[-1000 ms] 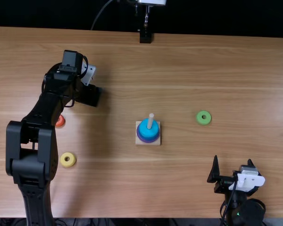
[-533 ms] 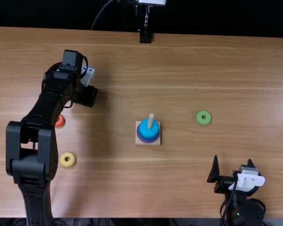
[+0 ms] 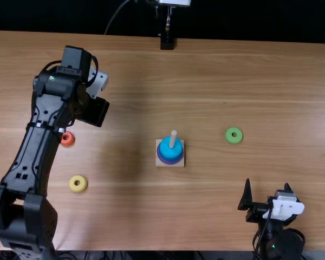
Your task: Build the Hanoi tower: stack the rings onto the peg from bottom to top in this color order: purple, dark blue, light blue, dark green, light green, yellow, orange.
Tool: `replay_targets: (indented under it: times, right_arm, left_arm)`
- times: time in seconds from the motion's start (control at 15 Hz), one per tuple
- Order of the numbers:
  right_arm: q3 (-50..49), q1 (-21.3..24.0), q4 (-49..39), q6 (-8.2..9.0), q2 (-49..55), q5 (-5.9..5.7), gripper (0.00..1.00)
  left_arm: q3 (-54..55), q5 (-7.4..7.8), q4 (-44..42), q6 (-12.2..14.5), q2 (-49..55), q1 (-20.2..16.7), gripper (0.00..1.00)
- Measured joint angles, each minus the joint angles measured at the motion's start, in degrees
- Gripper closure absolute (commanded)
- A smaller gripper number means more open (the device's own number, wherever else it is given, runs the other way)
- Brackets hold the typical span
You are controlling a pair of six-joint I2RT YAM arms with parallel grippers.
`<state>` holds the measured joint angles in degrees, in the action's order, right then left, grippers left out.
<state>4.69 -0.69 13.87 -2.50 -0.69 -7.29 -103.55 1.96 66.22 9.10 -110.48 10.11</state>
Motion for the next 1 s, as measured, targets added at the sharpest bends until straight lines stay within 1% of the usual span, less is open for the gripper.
replay_targets:
  times: [0.07, 0.13, 0.2, 0.33, 0.4, 0.53, 0.67, 0.8, 1.0]
  right_arm:
    - [0.00, -0.02, -0.02, 0.02, 0.00, 0.00, 0.00]
    - [0.00, -0.02, 0.00, 0.02, 0.00, 0.00, 0.00]
    - [0.00, 0.00, -0.04, 0.00, 0.00, -0.02, 0.00]
    - [0.00, -0.02, -0.04, 0.00, 0.00, -0.02, 0.00]
    - [0.00, -0.02, 0.00, 0.00, 0.00, 0.00, 0.00]
    - [0.00, -0.02, 0.00, 0.02, 0.00, 0.00, 0.00]
    - [0.00, -0.02, 0.00, 0.00, -0.02, 0.00, 0.00]
    - [0.00, -0.02, -0.02, 0.00, 0.00, 0.00, 0.00]
    - [0.00, -0.02, -0.02, 0.02, 0.00, -0.02, 0.00]
  left_arm:
    - [0.00, 0.00, 0.94, -0.07, 1.29, 2.03, 1.00]
    - [0.00, 0.04, 1.16, -0.37, 2.60, 5.20, 1.00]
    - [0.00, 0.17, 1.11, -1.29, 3.48, 7.67, 1.00]
    - [-0.04, 0.44, 1.11, -5.27, 5.03, 13.00, 1.00]
    - [-0.59, 0.48, 1.05, -7.04, 5.33, 14.93, 1.00]
    - [-1.33, 0.85, 0.52, -10.01, 5.55, 17.92, 1.00]
    - [-3.67, 1.09, 0.50, -12.37, 5.55, 19.61, 1.00]
    - [-5.49, 1.22, 0.20, -13.75, 5.64, 20.70, 1.00]
    - [-6.40, 1.27, 0.24, -14.40, 5.64, 22.60, 1.00]
